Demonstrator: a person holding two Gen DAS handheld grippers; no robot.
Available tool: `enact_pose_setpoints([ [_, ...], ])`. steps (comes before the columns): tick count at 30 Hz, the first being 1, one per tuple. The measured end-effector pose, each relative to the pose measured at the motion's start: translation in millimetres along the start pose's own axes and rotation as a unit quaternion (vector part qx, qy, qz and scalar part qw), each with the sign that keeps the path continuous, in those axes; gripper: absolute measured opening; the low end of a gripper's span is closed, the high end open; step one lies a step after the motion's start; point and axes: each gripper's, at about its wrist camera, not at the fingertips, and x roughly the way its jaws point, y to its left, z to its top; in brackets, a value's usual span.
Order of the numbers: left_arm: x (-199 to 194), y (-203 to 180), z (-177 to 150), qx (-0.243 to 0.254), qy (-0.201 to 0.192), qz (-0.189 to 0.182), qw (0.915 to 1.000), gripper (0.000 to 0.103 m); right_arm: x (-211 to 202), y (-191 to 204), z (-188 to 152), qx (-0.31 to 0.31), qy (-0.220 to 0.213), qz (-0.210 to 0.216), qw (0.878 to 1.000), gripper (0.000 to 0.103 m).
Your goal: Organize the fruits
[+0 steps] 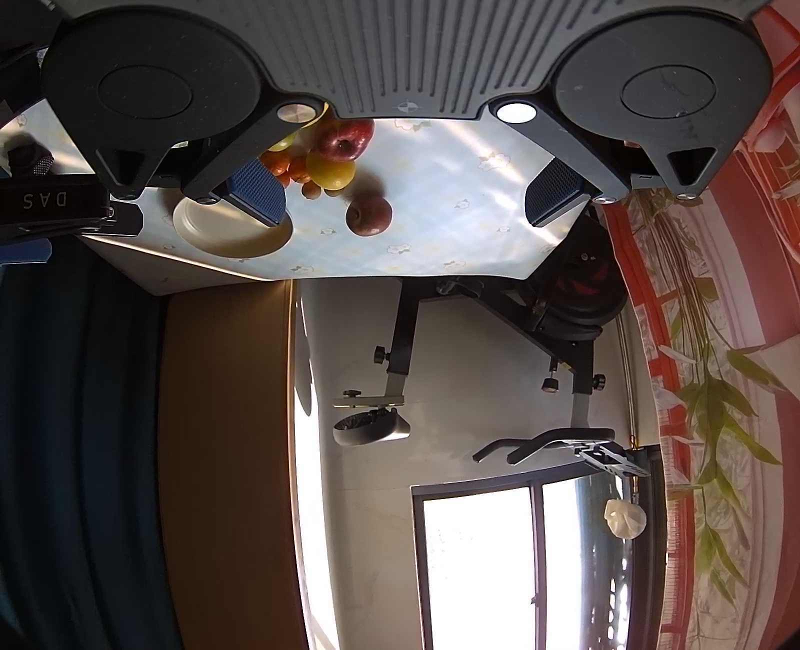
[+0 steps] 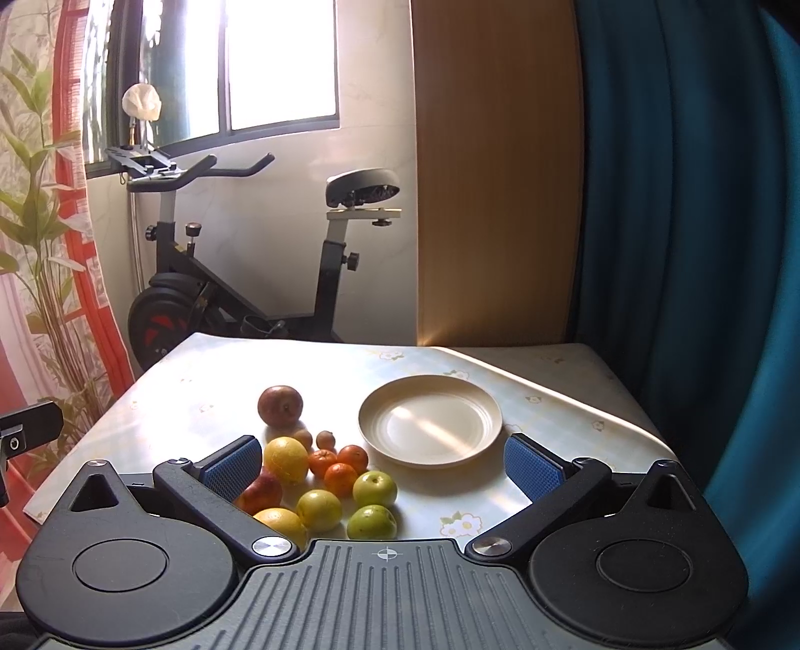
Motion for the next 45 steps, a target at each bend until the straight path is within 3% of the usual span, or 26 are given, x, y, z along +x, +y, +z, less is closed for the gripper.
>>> enact_pose_setpoints([
  [40, 4.3, 4.6, -5.9, -0.005, 0.006, -0.02, 0.9998, 0.103, 1.2, 4.1, -3.9, -0.004, -0.001, 0.009, 1.0, 0.103],
  [45, 7.9, 5.1, -4.0, -0.008, 0.013, -0.023, 0.9996, 0.103, 1.2, 1.6, -3.1, -0.003, -0.008, 0.025, 1.0, 0.103],
])
